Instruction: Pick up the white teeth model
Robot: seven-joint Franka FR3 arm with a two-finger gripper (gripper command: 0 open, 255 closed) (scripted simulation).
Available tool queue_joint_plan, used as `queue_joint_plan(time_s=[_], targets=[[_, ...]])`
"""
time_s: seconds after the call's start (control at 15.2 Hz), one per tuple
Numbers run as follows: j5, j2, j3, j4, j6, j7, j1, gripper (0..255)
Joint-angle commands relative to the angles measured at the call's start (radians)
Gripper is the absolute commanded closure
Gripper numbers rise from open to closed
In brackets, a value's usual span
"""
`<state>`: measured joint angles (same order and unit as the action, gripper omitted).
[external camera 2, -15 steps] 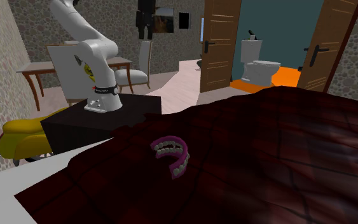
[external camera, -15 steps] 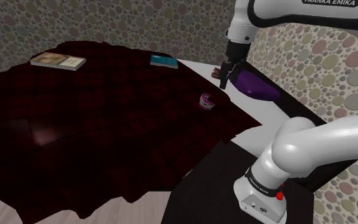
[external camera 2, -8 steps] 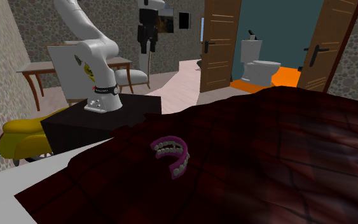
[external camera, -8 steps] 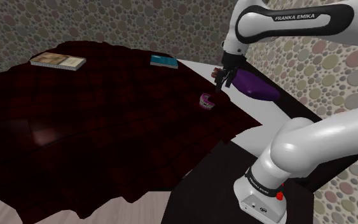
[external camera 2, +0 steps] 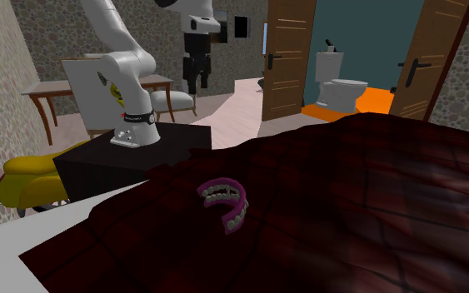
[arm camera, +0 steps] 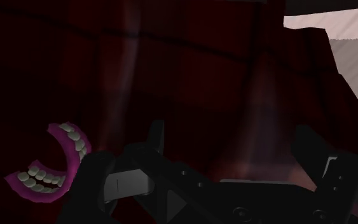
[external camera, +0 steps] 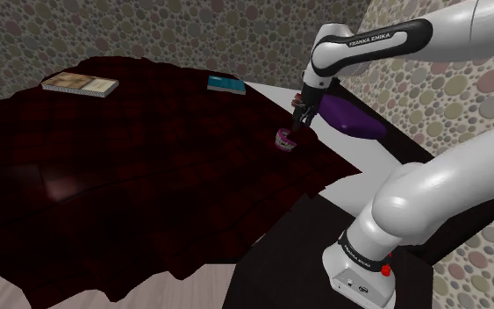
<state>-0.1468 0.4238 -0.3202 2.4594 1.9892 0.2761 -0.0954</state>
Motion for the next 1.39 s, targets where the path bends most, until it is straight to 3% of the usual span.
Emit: queue_joint_plan(time_s=[0.0,0.33,0.73,1.32], targets=[[0.014,-0.082,-0.041,-0.03,0.062,0.048,0.0,0],[0.091,-0.271,-0.123,-0.106,0.18,0.176,0.0,0],[0.266,-0.524,-0.174,-0.244,0.271,0.366,-0.026,0],[0.516,-0.894,-0.117,-0.546,0.287,0.593,-0.179,0]])
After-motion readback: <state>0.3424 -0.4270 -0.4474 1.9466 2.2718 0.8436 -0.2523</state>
